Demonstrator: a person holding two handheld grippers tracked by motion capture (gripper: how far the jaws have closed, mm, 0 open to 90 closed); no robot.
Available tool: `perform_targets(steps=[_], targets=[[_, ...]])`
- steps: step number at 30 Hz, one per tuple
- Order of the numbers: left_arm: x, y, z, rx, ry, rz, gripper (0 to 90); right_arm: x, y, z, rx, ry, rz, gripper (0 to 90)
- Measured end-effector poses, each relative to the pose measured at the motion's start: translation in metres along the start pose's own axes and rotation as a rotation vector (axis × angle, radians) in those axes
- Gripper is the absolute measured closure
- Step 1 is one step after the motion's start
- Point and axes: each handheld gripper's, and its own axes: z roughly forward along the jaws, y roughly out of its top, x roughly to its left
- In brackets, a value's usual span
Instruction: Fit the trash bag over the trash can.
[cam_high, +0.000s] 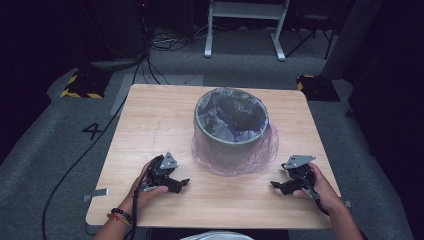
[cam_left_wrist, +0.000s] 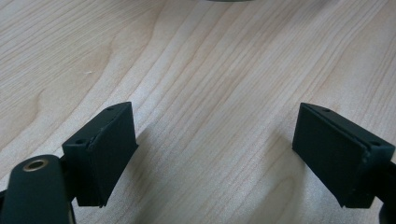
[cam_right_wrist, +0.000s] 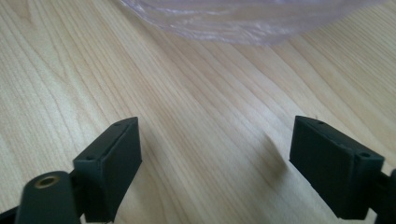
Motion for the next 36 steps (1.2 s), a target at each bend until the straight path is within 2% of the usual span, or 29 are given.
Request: perform_targets(steps=[5, 9, 36], targets=[[0.0, 0.0, 0.0, 0.001, -0.001, 0.0, 13.2, -0.003, -0.02, -0.004, -0.083, 0.005, 0.092, 14.9], [0.0, 0.0, 0.001, 0.0, -0.002, 0.003, 12.7, -0.002, -0.032, -0.007, -0.149, -0.022, 0.118, 14.8], [0.001, 0.002, 0.002, 0.006, -0.009, 0.011, 11.3, -0.002, -0.034, -0.008, -0.149, -0.03, 0.124, 14.6]])
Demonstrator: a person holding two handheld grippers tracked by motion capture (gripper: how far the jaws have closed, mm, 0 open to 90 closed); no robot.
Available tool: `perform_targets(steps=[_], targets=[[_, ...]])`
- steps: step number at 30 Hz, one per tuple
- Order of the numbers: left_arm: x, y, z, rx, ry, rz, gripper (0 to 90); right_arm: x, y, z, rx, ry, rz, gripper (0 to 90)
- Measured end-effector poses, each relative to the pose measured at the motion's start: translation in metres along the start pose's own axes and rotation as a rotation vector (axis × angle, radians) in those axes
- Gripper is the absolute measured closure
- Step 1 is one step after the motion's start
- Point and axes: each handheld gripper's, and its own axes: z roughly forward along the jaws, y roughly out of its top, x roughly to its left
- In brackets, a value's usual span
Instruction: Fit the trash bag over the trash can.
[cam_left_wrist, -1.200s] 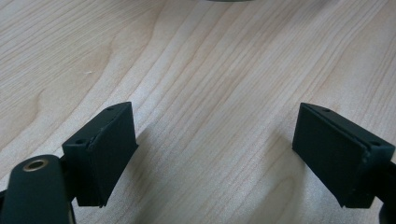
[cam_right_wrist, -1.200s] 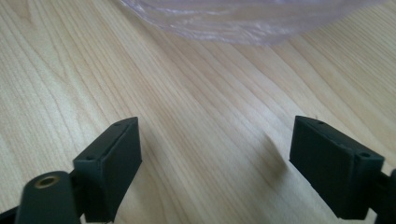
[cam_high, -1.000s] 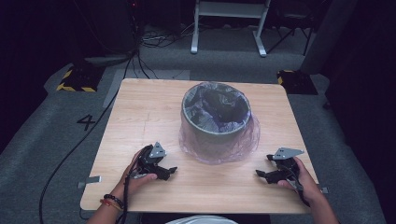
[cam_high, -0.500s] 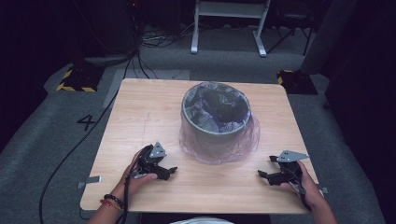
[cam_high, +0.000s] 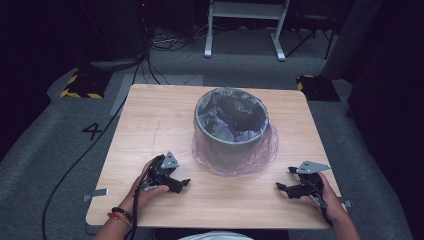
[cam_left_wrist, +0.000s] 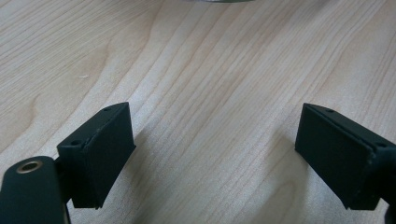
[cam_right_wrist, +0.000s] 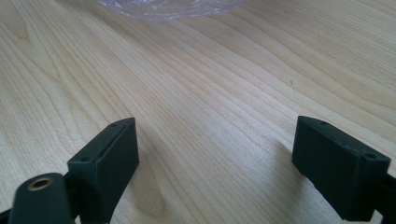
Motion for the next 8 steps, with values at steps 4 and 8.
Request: perform_targets(steps=[4, 8], targets=[[0.0, 0.0, -0.0001, 0.001, 0.0, 0.001, 11.4, 0.0001, 0.0, 0.0, 0.0, 0.0, 0.001, 14.6], [0.0, 0.0, 0.0, 0.0, 0.0, 0.0, 11.3, 0.0001, 0.0, 0.0, 0.0, 0.0, 0.0, 14.6]])
